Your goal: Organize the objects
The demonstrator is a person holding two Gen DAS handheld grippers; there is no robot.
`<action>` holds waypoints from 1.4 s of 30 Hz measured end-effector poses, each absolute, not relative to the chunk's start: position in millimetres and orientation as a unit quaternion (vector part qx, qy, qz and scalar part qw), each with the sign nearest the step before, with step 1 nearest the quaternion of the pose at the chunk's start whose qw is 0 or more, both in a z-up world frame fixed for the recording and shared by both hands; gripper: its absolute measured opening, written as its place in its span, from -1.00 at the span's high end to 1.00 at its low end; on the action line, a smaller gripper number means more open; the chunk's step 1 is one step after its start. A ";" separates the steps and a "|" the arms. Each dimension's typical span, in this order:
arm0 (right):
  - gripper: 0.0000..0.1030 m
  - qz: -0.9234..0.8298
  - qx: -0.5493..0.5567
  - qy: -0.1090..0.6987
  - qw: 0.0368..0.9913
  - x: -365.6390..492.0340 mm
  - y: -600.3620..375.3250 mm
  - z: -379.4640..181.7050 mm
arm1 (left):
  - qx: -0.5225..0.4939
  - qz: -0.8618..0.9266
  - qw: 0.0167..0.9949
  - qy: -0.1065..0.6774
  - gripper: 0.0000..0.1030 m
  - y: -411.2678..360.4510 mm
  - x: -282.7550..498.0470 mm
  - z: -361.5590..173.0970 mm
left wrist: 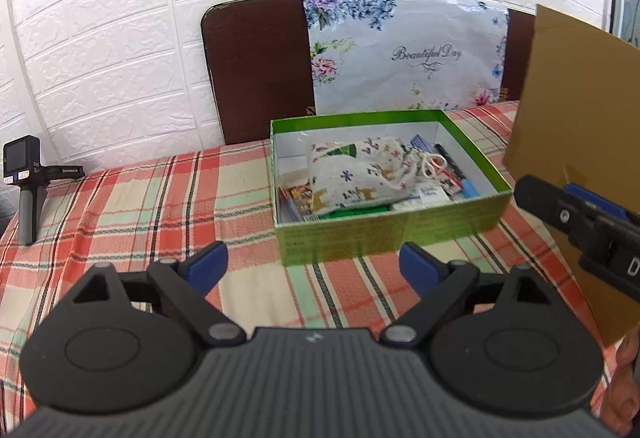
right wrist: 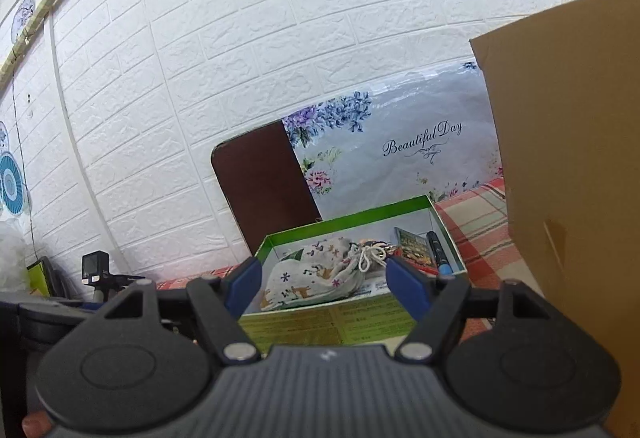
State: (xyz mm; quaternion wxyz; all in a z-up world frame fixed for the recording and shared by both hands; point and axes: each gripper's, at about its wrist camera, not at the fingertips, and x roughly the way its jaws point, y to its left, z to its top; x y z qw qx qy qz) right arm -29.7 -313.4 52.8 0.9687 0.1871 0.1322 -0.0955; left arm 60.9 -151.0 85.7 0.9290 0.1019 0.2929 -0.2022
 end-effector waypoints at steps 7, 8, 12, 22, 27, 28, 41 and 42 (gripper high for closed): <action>-0.39 -0.092 0.179 0.107 0.974 -51.7 -296.5 65.8 | 0.105 -0.205 0.930 0.287 -0.88 -140.3 38.0 87.3; -0.39 -0.091 0.177 0.102 0.975 -54.5 -294.1 68.1 | 0.106 -0.204 0.931 0.285 -0.89 -138.6 35.7 87.9; -0.41 -0.088 0.172 0.088 0.977 -63.3 -287.5 76.2 | 0.102 -0.205 0.932 0.281 -0.89 -134.8 27.0 89.9; -0.52 -0.085 0.174 0.087 0.977 -74.8 -282.5 75.2 | 0.100 -0.200 0.933 0.283 -1.00 -127.5 13.5 85.1; -0.62 -0.082 0.179 0.090 0.976 -77.2 -278.2 73.5 | 0.095 -0.196 0.928 0.301 -1.00 -123.3 13.7 78.8; -0.63 -0.081 0.179 0.090 0.976 -77.5 -277.5 73.5 | 0.096 -0.194 0.928 0.302 -1.00 -122.7 13.8 78.0; -0.73 -0.088 0.174 0.112 0.974 -64.4 -275.6 66.3 | 0.102 -0.189 0.938 0.272 -1.00 -122.9 15.0 79.9; -0.74 -0.090 0.175 0.112 0.974 -63.7 -276.7 66.1 | 0.104 -0.187 0.940 0.265 -1.00 -123.5 14.3 81.4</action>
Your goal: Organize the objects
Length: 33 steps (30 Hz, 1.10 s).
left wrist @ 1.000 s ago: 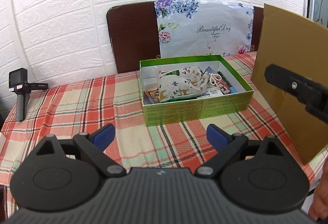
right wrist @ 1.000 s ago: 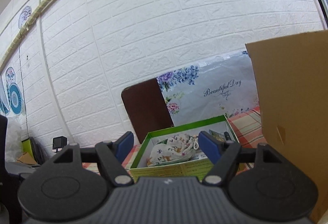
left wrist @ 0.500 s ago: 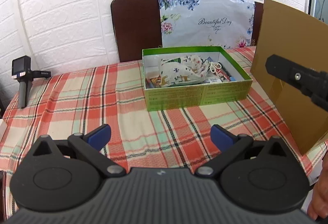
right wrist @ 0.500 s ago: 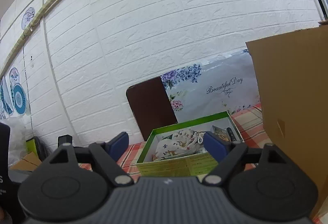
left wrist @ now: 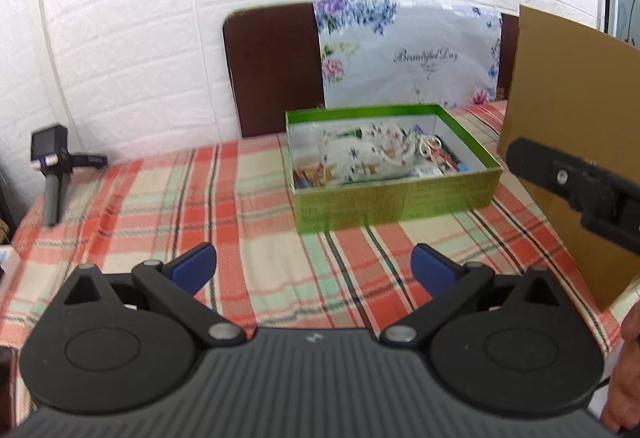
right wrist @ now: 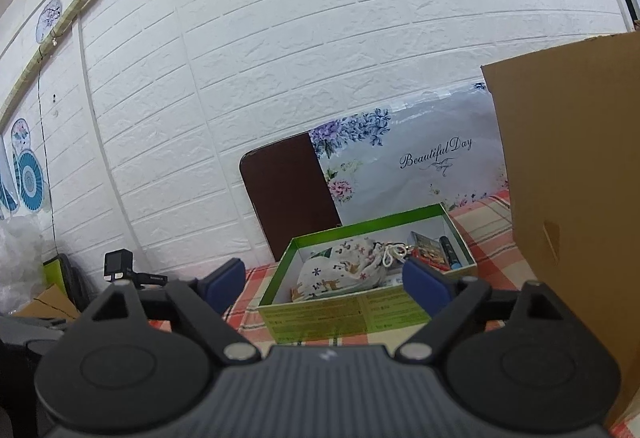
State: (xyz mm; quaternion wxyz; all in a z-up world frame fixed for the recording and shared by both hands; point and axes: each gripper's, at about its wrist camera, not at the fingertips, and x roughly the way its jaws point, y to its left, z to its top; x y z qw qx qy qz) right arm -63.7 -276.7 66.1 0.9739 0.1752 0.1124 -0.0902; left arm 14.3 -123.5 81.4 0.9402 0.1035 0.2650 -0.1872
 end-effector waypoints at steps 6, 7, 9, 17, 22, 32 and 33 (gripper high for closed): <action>-0.76 -0.095 0.188 0.122 0.970 -55.8 -282.5 59.5 | 0.105 -0.150 0.954 0.238 -1.00 -119.9 17.6 82.6; -0.76 -0.093 0.189 0.126 0.969 -54.2 -282.3 57.7 | 0.108 -0.142 0.955 0.239 -1.00 -120.1 20.0 81.7; -0.76 -0.092 0.185 0.130 0.970 -51.6 -280.7 54.5 | 0.112 -0.128 0.954 0.248 -1.00 -119.6 24.7 79.0; -0.77 -0.094 0.191 0.138 0.967 -43.4 -284.9 46.8 | 0.113 -0.121 0.943 0.288 -1.00 -119.0 37.7 62.9; -0.77 -0.096 0.198 0.148 0.964 -36.5 -286.4 38.4 | 0.119 -0.119 0.938 0.303 -1.00 -120.3 44.2 53.9; -0.78 -0.097 0.205 0.159 0.961 -25.7 -289.7 30.5 | 0.124 -0.119 0.930 0.324 -1.00 -121.8 53.4 44.8; -0.78 -0.096 0.205 0.159 0.961 -24.9 -290.0 29.8 | 0.125 -0.119 0.930 0.325 -1.00 -121.9 54.0 44.3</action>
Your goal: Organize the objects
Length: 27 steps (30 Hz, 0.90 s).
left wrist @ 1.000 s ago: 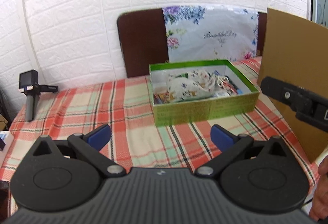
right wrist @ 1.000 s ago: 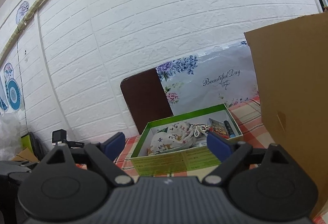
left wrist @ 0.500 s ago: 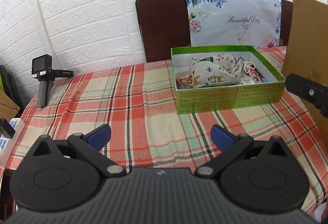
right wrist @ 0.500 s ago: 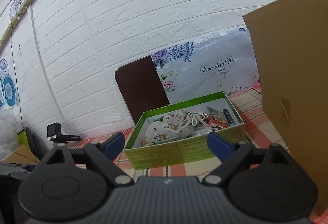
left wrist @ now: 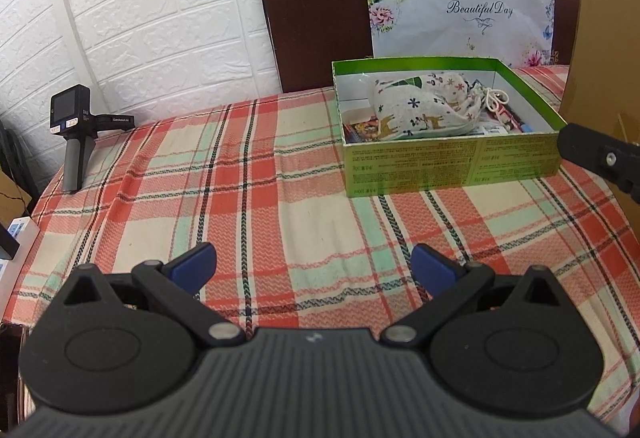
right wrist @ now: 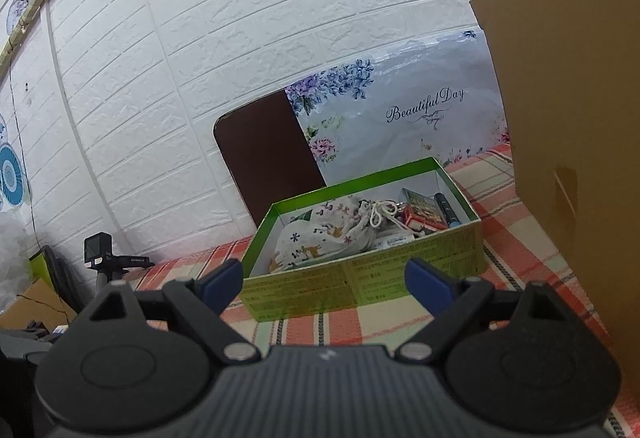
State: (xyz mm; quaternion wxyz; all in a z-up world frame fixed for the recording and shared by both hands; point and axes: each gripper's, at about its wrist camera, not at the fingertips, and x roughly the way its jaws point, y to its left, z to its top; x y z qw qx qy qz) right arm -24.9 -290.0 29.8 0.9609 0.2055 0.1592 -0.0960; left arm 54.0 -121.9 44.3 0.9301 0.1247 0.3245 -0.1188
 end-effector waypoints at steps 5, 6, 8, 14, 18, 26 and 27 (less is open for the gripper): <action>-0.78 -0.094 0.205 0.159 0.961 -21.9 -289.3 29.0 | 0.125 -0.119 0.928 0.329 -1.00 -123.3 56.7 42.8; -0.78 -0.095 0.205 0.159 0.961 -21.7 -289.7 28.8 | 0.125 -0.120 0.928 0.330 -1.00 -123.7 57.1 42.3; -0.78 -0.097 0.208 0.160 0.960 -21.6 -291.1 27.8 | 0.126 -0.121 0.927 0.332 -1.00 -125.4 57.0 41.4; -0.78 -0.100 0.215 0.157 0.959 -23.2 -294.9 27.0 | 0.133 -0.125 0.925 0.333 -1.00 -129.5 55.5 39.8; -0.78 -0.098 0.214 0.156 0.959 -23.7 -293.9 26.8 | 0.135 -0.125 0.925 0.333 -1.00 -130.3 54.7 40.2; -0.78 -0.100 0.218 0.150 0.959 -27.3 -295.1 28.8 | 0.137 -0.124 0.925 0.332 -1.00 -133.9 50.2 41.6; -0.78 -0.100 0.218 0.150 0.959 -28.1 -295.2 29.0 | 0.138 -0.124 0.925 0.331 -1.00 -134.5 49.3 41.8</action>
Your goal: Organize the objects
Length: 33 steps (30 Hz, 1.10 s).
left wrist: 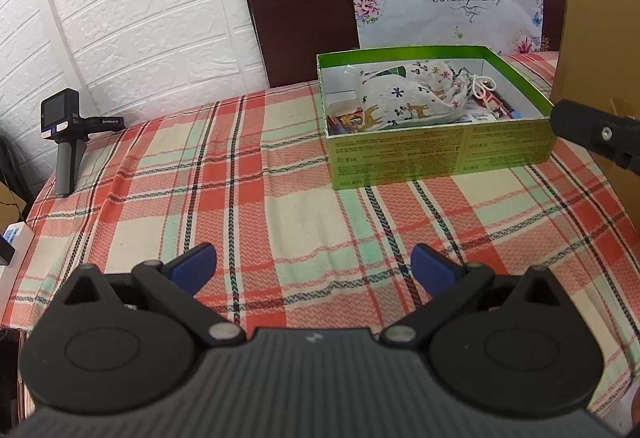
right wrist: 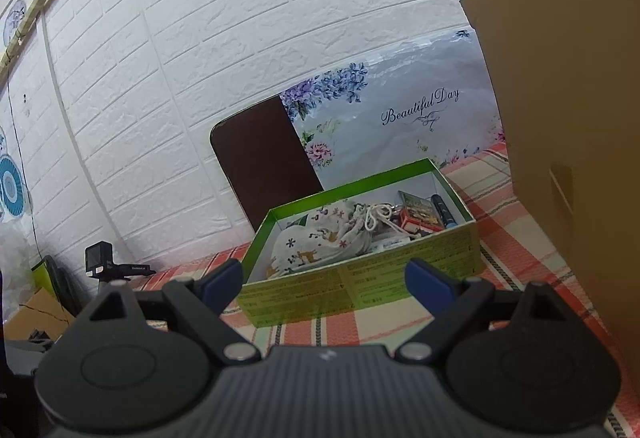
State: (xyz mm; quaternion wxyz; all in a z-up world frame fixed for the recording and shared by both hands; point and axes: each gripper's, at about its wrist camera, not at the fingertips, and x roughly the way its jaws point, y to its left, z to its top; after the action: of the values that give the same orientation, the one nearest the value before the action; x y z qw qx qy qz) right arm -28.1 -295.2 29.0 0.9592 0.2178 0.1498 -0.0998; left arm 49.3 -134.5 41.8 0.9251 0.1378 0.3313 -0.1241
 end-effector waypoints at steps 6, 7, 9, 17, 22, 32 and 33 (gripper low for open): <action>-0.78 -0.100 0.219 0.146 0.959 -30.1 -295.4 30.0 | 0.139 -0.124 0.925 0.332 -1.00 -135.3 47.3 43.0; -0.78 -0.100 0.219 0.146 0.959 -30.4 -295.6 30.1 | 0.138 -0.124 0.925 0.332 -1.00 -135.2 47.2 42.9; -0.78 -0.100 0.220 0.146 0.959 -30.8 -295.7 30.1 | 0.139 -0.124 0.925 0.332 -1.00 -135.2 47.3 42.9; -0.79 -0.100 0.220 0.148 0.959 -30.8 -296.9 29.3 | 0.139 -0.122 0.924 0.334 -1.00 -136.6 45.6 40.9; -0.79 -0.101 0.220 0.151 0.958 -30.9 -296.1 27.0 | 0.138 -0.121 0.924 0.337 -1.00 -136.3 46.6 40.1; -0.79 -0.102 0.220 0.155 0.958 -29.6 -294.0 25.7 | 0.137 -0.122 0.922 0.342 -1.00 -136.4 47.1 38.5; -0.79 -0.102 0.220 0.155 0.958 -29.7 -294.1 25.8 | 0.137 -0.121 0.921 0.343 -1.00 -136.2 47.5 38.4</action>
State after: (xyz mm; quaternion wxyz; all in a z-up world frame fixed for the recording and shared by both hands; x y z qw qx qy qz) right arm -29.7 -294.1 25.8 0.9577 0.2198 0.1550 -0.1020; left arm 47.5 -136.2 38.4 0.9214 0.1368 0.3429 -0.1215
